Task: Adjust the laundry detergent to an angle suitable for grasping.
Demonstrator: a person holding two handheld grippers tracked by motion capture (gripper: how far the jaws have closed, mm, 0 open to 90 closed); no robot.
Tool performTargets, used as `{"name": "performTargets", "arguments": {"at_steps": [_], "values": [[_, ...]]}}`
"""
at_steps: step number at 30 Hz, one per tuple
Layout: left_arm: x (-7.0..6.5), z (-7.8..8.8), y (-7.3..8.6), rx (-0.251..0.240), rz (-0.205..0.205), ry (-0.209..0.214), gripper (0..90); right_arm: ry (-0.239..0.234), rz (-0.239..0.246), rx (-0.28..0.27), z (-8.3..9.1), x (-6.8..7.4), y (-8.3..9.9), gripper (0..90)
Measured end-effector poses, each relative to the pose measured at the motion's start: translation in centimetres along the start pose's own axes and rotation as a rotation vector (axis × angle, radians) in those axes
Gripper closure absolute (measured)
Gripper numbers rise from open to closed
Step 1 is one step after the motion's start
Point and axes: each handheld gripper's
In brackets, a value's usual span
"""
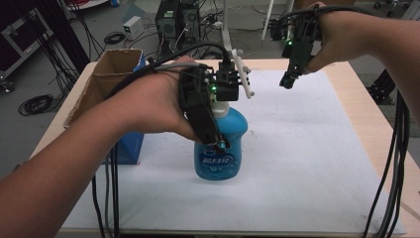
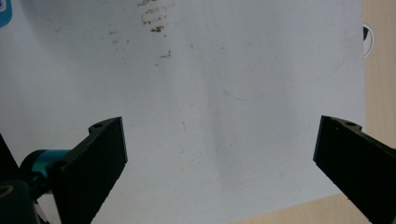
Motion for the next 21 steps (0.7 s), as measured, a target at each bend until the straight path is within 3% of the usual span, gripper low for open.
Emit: {"name": "performTargets", "arguments": {"at_steps": [9, 20, 21], "values": [[-0.1, 0.7, 1.4, -0.027, -0.043, 0.033, 39.1, -0.008, 0.02, 0.007, -0.4, 0.6, -1.2, 1.8], [0.1, -0.5, 1.7, -0.026, -0.149, 0.068, 39.1, -0.007, 0.023, 0.012, -0.5, 1.0, -1.1, 1.8], [0.1, -0.7, 1.6, -0.026, -0.176, 0.068, 39.1, -0.004, 0.024, 0.011, -0.4, 1.0, -1.0, 1.8]]}}
Point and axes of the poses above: each handheld gripper's, and its own axes: z roughly backward along the jaws, y roughly out of its underside, x roughly to its left, and after that the axes turned 1 degree about x, right-handed
